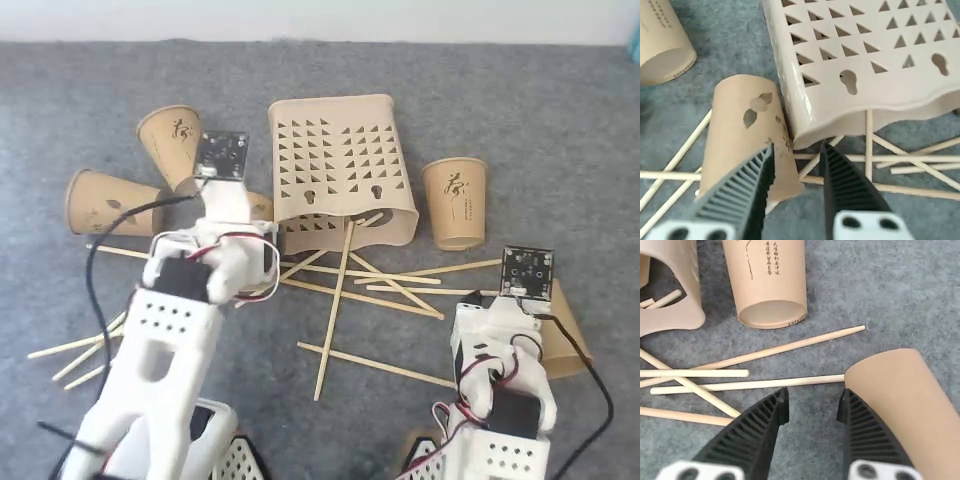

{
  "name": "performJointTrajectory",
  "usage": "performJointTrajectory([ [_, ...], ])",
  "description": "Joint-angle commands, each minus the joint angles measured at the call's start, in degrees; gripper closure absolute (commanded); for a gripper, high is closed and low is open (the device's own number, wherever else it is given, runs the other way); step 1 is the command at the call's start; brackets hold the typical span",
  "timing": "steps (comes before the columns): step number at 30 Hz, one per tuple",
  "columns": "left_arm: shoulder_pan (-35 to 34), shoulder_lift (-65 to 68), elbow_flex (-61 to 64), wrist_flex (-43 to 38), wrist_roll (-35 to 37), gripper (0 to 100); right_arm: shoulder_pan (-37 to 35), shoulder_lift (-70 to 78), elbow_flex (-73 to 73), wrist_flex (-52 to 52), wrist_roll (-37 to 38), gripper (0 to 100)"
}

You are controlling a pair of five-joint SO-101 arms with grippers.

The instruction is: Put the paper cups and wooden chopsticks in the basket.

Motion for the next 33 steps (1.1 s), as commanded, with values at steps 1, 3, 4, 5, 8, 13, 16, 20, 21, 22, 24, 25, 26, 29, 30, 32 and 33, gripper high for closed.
performJointTrajectory([
  [1,0.4,1.3,2.9,-9.3,-0.8,86,0.6,-0.7,-0.6,-1.4,-0.8,83.3],
  [3,0.4,1.7,5.8,-12.3,-3.5,86,0.6,-0.7,-0.6,-1.4,-0.9,83.3],
  [4,0.4,1.7,7.0,-14.0,-4.3,86,0.6,-0.7,-0.6,-1.4,-0.9,83.3],
  [5,0.4,1.7,8.3,-16.1,-4.5,86,0.6,-0.7,-0.6,-1.4,-0.9,83.3],
  [8,0.4,1.7,12.2,-23.9,-4.3,86,0.6,-0.7,-0.6,-1.4,-0.6,83.3],
  [13,0.4,2.1,18.5,-41.0,-4.7,86,0.6,-0.7,-0.6,-1.4,-0.6,83.3],
  [16,0.4,2.1,20.4,-45.9,-4.4,86,0.6,-0.7,-0.6,-1.5,-0.6,83.3],
  [20,0.4,2.1,20.3,-46.1,-4.6,91,0.6,-0.7,-0.6,-1.5,-0.6,83.3],
  [21,0.4,2.1,20.2,-46.2,-4.6,94,0.6,-0.7,-0.6,-1.5,-0.6,83.3],
  [22,0.4,2.1,20.2,-46.2,-4.7,98,0.6,-0.7,-0.6,-1.5,-0.6,83.3],
  [24,0.4,1.9,20.2,-46.2,-4.7,99,0.6,-0.7,-0.6,-1.5,-0.6,83.3],
  [25,0.4,1.7,20.2,-46.2,-4.5,99,0.6,-0.7,-0.6,-1.4,-0.6,83.3],
  [26,0.4,1.6,20.2,-46.2,-4.3,99,0.6,-0.7,-0.6,-1.3,-0.6,83.3],
  [29,0.4,1.6,18.6,-45.9,-4.2,99,0.6,-0.7,-0.6,-1.2,-0.6,83.3],
  [30,0.3,1.6,17.9,-45.9,-4.0,99,0.6,-0.7,-0.6,-1.2,-0.6,83.3],
  [32,0.0,1.6,16.0,-45.2,-1.6,99,0.7,-0.7,-0.6,-1.2,-0.6,83.3],
  [33,-0.1,1.6,14.6,-43.5,-0.1,99,0.7,-0.7,-0.5,-1.2,-0.6,83.3],
])
